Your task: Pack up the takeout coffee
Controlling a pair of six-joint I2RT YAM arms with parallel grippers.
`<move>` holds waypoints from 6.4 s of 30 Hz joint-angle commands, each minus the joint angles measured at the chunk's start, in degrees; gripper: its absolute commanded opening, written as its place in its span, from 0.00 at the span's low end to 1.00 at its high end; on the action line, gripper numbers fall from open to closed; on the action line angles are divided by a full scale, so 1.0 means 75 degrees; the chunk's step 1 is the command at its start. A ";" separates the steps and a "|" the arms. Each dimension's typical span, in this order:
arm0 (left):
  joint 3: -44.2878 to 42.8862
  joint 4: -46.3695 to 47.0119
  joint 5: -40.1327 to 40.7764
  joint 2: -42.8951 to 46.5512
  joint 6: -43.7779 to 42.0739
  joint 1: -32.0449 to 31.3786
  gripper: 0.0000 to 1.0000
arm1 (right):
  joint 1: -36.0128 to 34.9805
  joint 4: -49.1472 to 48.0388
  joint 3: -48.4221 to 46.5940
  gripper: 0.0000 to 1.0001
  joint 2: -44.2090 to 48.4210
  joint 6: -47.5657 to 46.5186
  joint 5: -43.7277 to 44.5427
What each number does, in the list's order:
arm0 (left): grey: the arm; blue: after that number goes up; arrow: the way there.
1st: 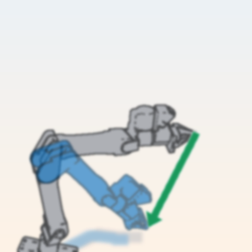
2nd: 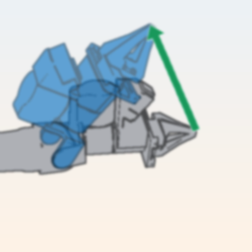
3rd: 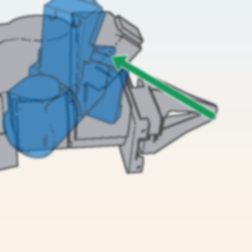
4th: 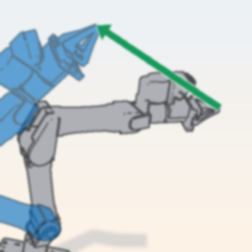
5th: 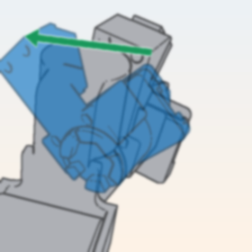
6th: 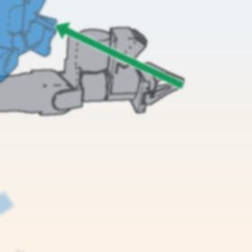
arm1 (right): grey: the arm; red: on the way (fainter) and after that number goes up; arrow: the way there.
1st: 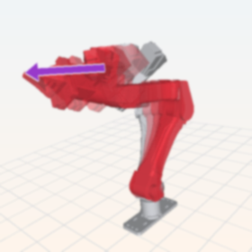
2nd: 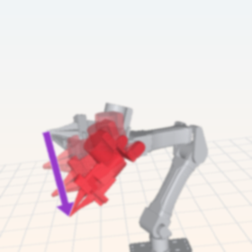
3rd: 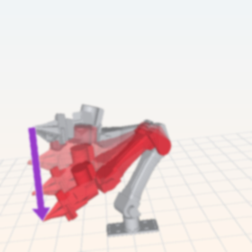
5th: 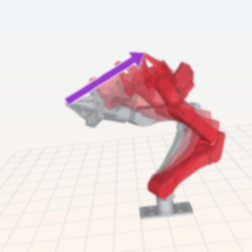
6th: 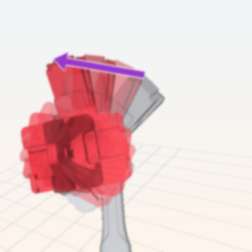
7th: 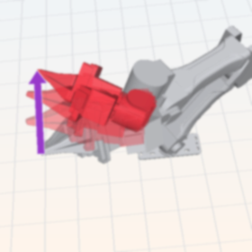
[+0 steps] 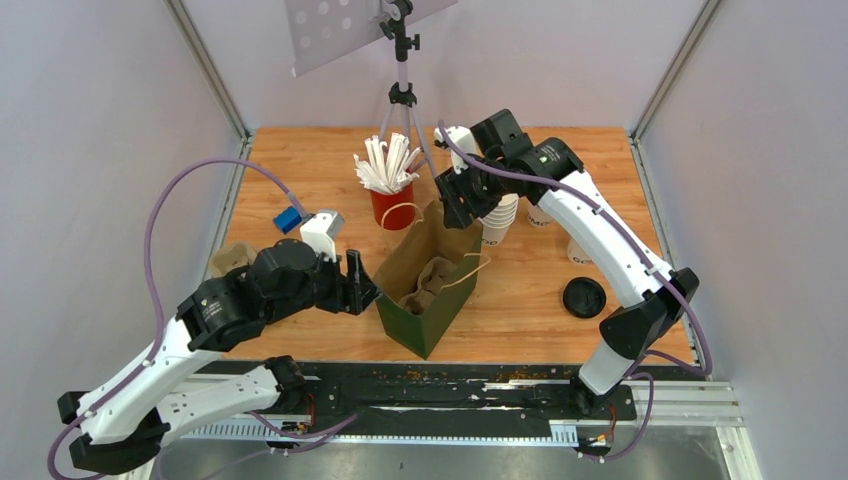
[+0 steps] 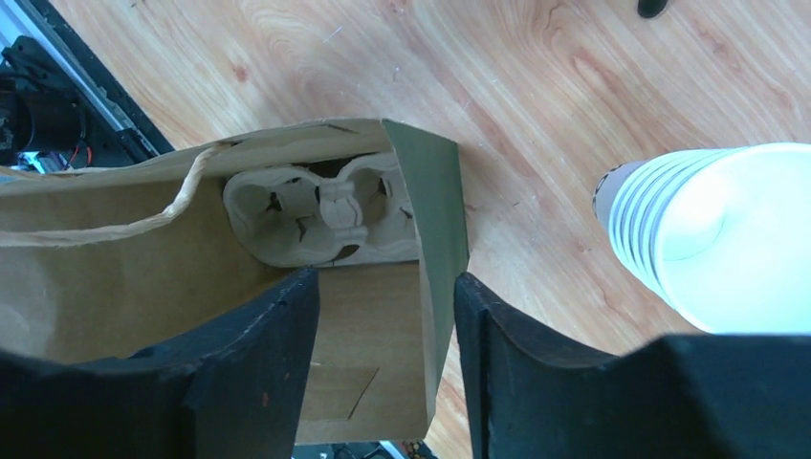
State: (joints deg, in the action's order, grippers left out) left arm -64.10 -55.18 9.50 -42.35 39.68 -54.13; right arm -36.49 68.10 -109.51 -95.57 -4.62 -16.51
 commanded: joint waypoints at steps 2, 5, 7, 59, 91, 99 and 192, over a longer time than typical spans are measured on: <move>-0.0007 0.0700 -0.0173 -0.0126 0.0241 -0.0037 0.72 | -0.0078 -0.0842 0.0059 0.50 0.0110 -0.0252 0.0291; 0.0098 0.0793 -0.0142 -0.0068 0.0496 -0.0031 0.63 | -0.0171 -0.0714 0.0020 0.44 -0.0014 -0.0252 0.0369; 0.0207 0.0909 -0.0217 0.0049 0.0523 -0.0031 0.60 | -0.0244 -0.0669 -0.0095 0.36 -0.0025 -0.0176 0.0529; -0.2785 -0.1625 -0.0634 -0.2949 0.1342 -0.0024 0.51 | -0.0260 -0.1755 0.2777 0.00 0.2760 0.4626 0.1883; -0.2878 -0.1341 -0.0003 -0.3037 0.0092 -0.0006 0.06 | -0.0267 -0.2379 0.3619 0.00 0.3587 0.5293 0.1654; -0.3624 -0.1698 -0.0151 -0.3864 -0.0952 0.0076 0.00 | -0.0261 -0.2024 0.3995 0.07 0.4000 0.5353 0.1694; -0.3548 -0.1450 0.1142 -0.3272 -0.3692 0.0686 0.82 | 0.5709 -0.1426 0.3272 0.81 -0.0085 0.0429 0.2630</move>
State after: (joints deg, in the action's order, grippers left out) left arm -89.95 -66.67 16.32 -68.51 13.52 -49.10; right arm 5.98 56.93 -82.76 -95.48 -0.36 4.78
